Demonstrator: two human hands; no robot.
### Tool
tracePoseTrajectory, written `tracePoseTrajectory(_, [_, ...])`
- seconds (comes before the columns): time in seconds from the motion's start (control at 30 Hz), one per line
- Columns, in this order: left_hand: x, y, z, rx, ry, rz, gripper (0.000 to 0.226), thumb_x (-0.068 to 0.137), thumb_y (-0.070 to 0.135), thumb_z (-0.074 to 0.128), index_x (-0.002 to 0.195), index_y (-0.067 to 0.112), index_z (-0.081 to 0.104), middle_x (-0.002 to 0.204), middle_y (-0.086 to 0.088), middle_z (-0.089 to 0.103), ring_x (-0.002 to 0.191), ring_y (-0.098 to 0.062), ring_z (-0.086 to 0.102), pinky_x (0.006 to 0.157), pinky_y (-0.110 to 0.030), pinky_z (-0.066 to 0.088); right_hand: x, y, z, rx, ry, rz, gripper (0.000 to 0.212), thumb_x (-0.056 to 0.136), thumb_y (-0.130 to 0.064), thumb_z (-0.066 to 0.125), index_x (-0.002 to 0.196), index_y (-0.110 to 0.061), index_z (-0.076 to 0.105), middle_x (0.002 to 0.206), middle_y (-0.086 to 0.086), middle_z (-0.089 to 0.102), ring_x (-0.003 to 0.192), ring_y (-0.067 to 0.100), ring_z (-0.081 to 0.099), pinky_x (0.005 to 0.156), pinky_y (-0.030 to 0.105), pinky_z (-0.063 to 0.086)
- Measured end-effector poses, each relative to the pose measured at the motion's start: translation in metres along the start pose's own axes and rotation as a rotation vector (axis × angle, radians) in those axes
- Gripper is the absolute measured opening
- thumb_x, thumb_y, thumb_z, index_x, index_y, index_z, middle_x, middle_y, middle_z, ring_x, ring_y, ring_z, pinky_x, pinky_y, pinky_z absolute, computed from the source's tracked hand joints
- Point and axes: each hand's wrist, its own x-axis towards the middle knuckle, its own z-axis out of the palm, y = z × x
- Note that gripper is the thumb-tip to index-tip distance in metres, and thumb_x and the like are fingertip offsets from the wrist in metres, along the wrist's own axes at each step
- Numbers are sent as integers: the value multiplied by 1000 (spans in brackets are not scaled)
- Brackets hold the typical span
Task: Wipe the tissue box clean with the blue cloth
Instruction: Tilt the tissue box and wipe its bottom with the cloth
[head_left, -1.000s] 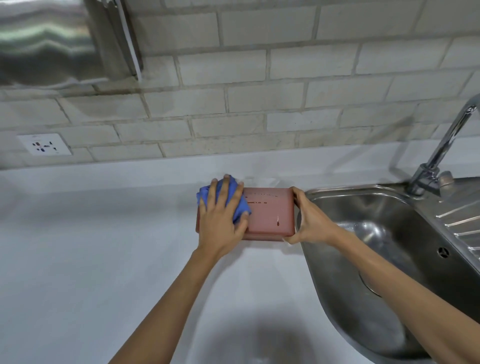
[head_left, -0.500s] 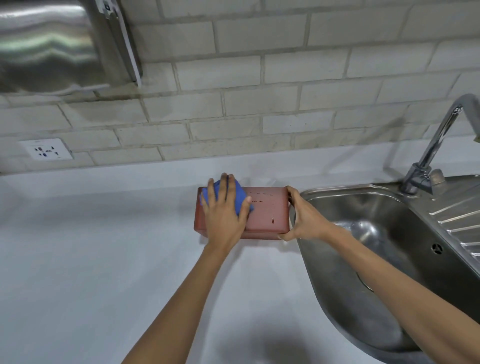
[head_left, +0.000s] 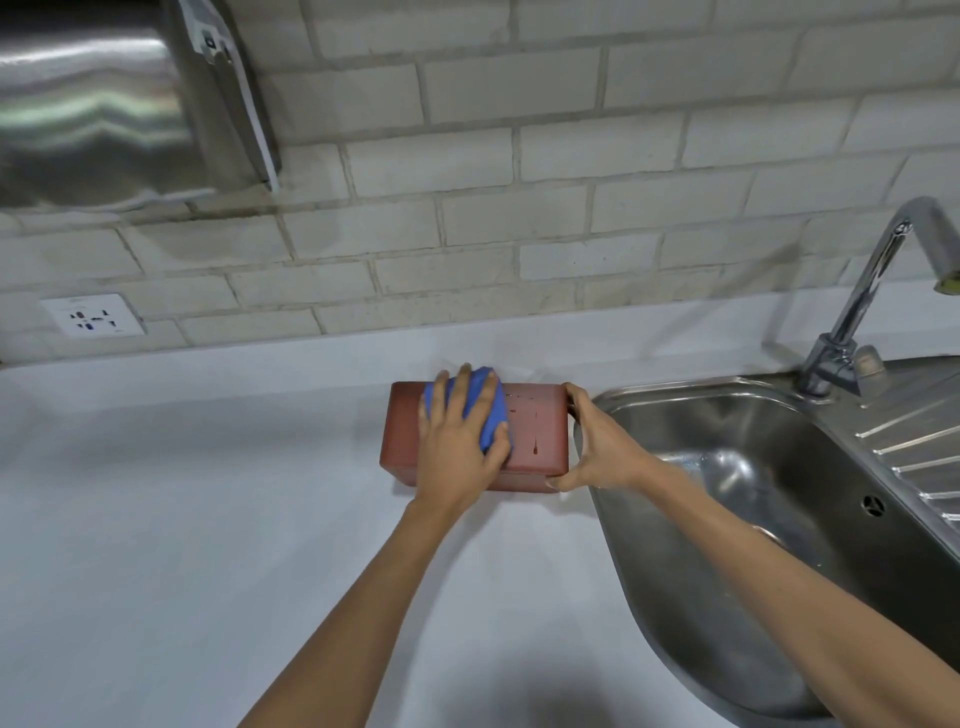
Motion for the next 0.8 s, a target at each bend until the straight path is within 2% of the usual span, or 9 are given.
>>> tracePoseTrajectory(0.13, [-26,-16,3,88,-32,225,53,85,35,42,132,12,56,139,-16,52,131,-42,43,105,-61,35,0,1,-2,-14,-27,-10,105,46,-22,87,132,-19,26,123,-5,48,115,11,49,95,21,42])
tracePoseTrajectory(0.2, [-32,-30,-1,95,14,215,52,85,34,43,129,10,58,138,-17,53,130,-44,43,105,-61,35,1,1,-2,-17,-38,-3,106,48,-23,86,133,-20,24,124,-5,48,117,11,48,96,23,42])
tracePoseTrajectory(0.27, [-25,-29,-7,50,63,102,52,85,31,42,129,8,58,137,-20,53,129,-46,43,105,-61,35,1,1,-1,-8,-38,7,106,49,-22,86,134,-20,23,124,-4,48,119,13,48,98,27,43])
tracePoseTrajectory(0.37, [-5,1,-3,-1,37,20,56,85,33,36,133,11,53,142,-19,47,133,-42,39,110,-58,30,1,0,0,-6,-23,0,107,47,-20,87,134,-17,24,124,-1,49,117,17,50,99,32,45])
tracePoseTrajectory(0.47, [-4,24,8,-1,-21,113,55,85,34,37,134,13,52,144,-16,47,135,-40,37,111,-57,30,2,0,0,-33,-5,-32,102,46,-24,90,129,-15,31,121,-2,52,110,15,54,94,33,49])
tracePoseTrajectory(0.6, [-28,-6,4,86,-17,220,51,86,32,42,130,12,58,138,-15,54,131,-40,45,105,-59,37,1,2,-2,-38,-22,-32,104,46,-21,88,131,-18,28,122,-3,51,115,14,51,94,26,47])
tracePoseTrajectory(0.7, [-28,-21,-6,47,86,72,51,84,29,42,127,8,60,136,-20,54,127,-45,46,104,-61,34,1,2,0,-16,-26,-8,105,47,-20,86,133,-21,25,122,-4,49,118,14,49,97,27,45])
tracePoseTrajectory(0.8, [-8,5,-5,-7,30,-44,59,85,36,29,136,14,50,147,-15,42,137,-38,35,114,-53,25,2,0,2,8,-17,-19,104,46,-21,87,131,-17,28,123,0,50,115,17,50,99,36,46])
